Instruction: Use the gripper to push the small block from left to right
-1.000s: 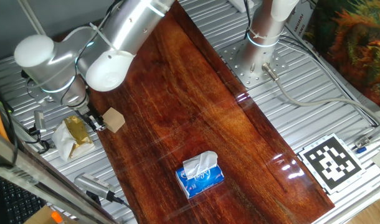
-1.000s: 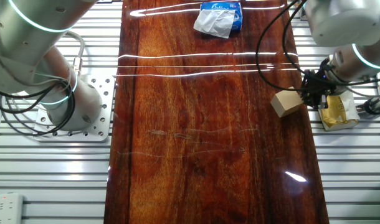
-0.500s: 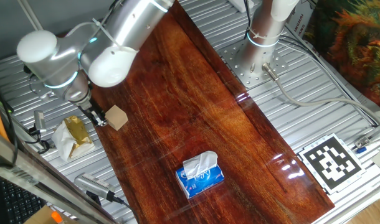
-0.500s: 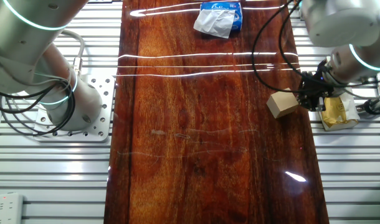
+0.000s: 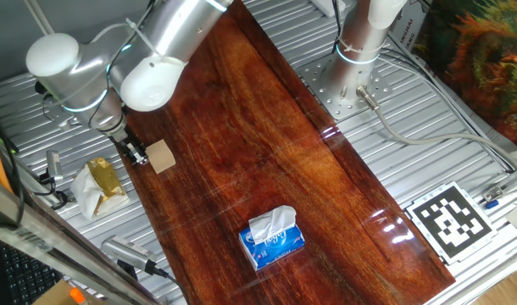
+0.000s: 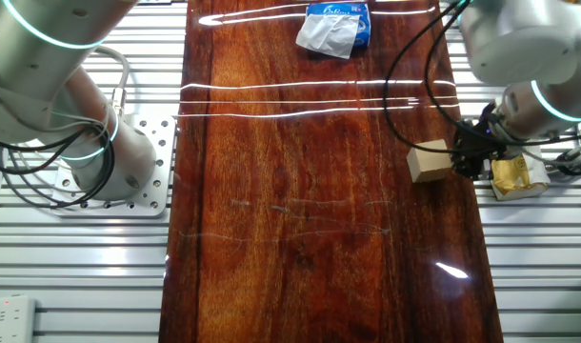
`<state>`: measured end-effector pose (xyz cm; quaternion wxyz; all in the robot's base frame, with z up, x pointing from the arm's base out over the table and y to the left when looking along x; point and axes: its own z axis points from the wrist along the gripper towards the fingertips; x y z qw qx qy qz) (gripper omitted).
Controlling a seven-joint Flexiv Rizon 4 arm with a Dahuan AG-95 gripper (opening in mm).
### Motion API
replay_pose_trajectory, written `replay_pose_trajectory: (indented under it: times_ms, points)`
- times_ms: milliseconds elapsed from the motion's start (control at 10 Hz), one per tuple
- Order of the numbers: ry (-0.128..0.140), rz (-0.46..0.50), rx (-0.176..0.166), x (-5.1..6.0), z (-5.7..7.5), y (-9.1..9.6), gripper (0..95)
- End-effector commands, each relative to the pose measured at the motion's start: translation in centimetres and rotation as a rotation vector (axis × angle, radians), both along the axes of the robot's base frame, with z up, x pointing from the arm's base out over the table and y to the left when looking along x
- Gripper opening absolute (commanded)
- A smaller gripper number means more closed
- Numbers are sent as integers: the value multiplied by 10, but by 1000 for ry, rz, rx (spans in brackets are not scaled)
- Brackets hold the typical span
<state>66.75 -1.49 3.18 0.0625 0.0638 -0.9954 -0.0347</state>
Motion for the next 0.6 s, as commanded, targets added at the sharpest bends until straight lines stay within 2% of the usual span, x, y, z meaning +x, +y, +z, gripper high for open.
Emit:
replay_pose_trajectory:
  times_ms: [100, 600]
  points:
    - [5, 0, 0, 1, -2, -1, 0]
    - [12, -8, -4, -2, -3, -5, 0]
